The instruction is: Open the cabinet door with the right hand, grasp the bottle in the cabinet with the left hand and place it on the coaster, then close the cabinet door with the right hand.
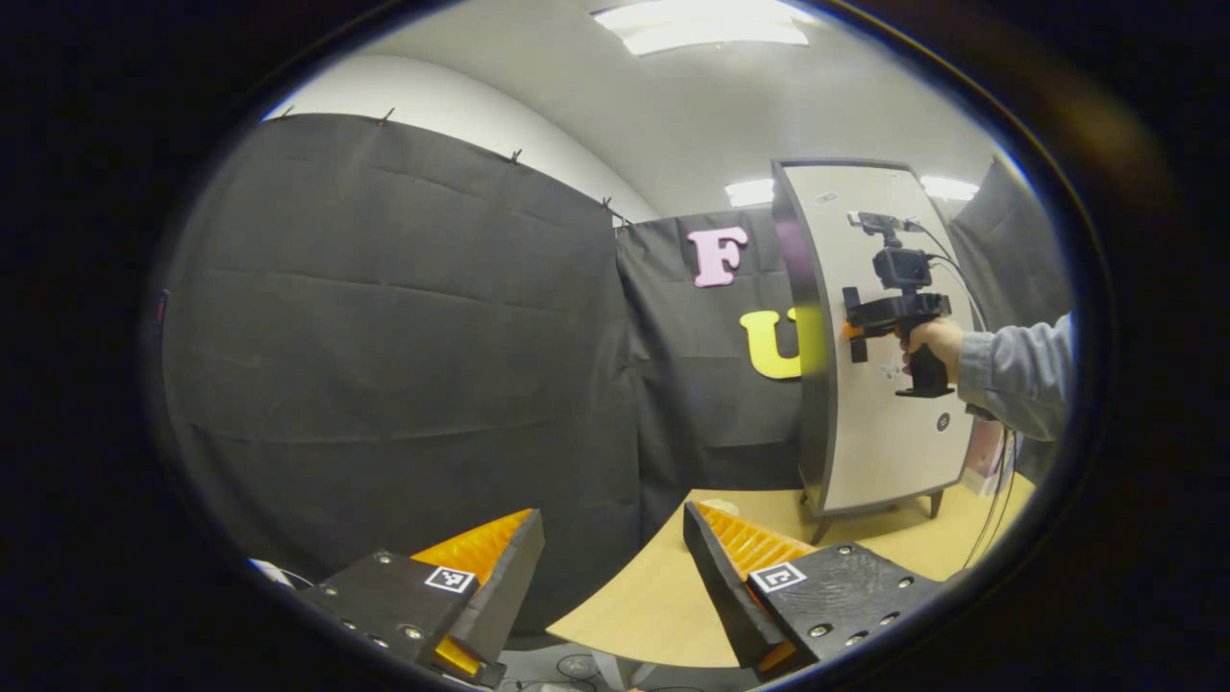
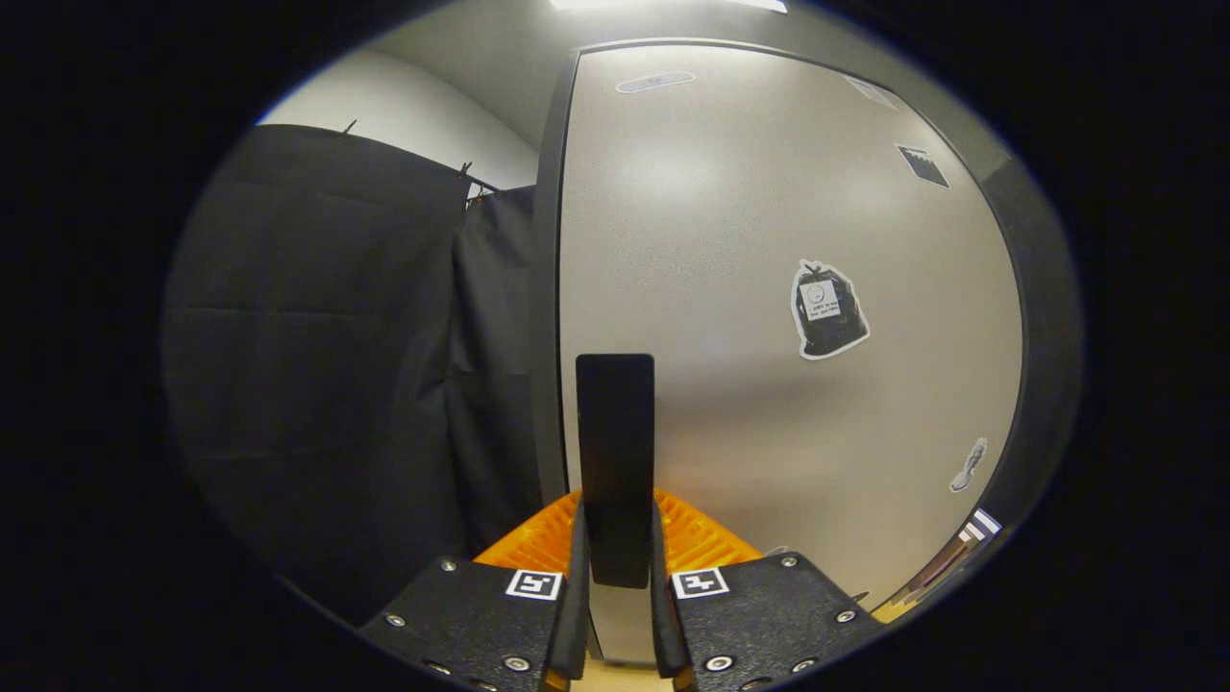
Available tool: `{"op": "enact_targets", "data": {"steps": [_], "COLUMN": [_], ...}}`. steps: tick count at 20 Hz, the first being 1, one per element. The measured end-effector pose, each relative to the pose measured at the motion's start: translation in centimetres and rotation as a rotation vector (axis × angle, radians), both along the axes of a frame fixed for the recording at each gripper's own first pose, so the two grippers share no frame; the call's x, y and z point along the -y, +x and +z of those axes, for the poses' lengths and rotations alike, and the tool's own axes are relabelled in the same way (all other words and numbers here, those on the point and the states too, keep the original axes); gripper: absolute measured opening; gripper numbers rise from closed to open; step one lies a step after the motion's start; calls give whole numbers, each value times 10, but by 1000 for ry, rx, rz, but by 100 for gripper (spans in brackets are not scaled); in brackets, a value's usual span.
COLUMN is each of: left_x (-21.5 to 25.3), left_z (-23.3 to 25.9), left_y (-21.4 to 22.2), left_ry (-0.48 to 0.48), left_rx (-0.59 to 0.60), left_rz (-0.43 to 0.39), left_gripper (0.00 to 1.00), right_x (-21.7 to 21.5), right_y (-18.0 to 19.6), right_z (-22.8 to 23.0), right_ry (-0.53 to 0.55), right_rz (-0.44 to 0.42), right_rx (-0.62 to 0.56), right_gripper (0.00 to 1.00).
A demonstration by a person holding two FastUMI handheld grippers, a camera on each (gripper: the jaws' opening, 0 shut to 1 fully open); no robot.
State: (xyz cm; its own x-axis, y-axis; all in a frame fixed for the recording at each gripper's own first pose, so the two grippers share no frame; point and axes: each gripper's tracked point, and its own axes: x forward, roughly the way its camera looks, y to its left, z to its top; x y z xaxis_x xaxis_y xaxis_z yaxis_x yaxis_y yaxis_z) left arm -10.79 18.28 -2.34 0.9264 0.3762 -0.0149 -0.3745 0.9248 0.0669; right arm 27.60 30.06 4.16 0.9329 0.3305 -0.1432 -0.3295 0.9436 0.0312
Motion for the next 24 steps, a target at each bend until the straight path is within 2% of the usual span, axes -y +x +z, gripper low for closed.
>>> {"op": "enact_targets", "data": {"steps": [6, 12, 19, 24], "left_x": [5, 35, 50, 58], "left_z": [2, 9, 14, 22], "left_y": [27, 32, 39, 34], "left_ry": [5, 4, 1, 2], "left_rx": [13, 28, 47, 52], "left_rz": [-60, -128, -185, -241], "left_gripper": [86, 86, 87, 87], "right_x": [3, 11, 31, 41], "right_y": [-22, -54, -76, -78], "right_z": [5, 13, 18, 15], "right_ry": [10, 14, 37, 44], "right_rz": [71, 131, 165, 169], "right_rx": [3, -21, -54, -62], "right_gripper": [24, 25, 25, 25]}}
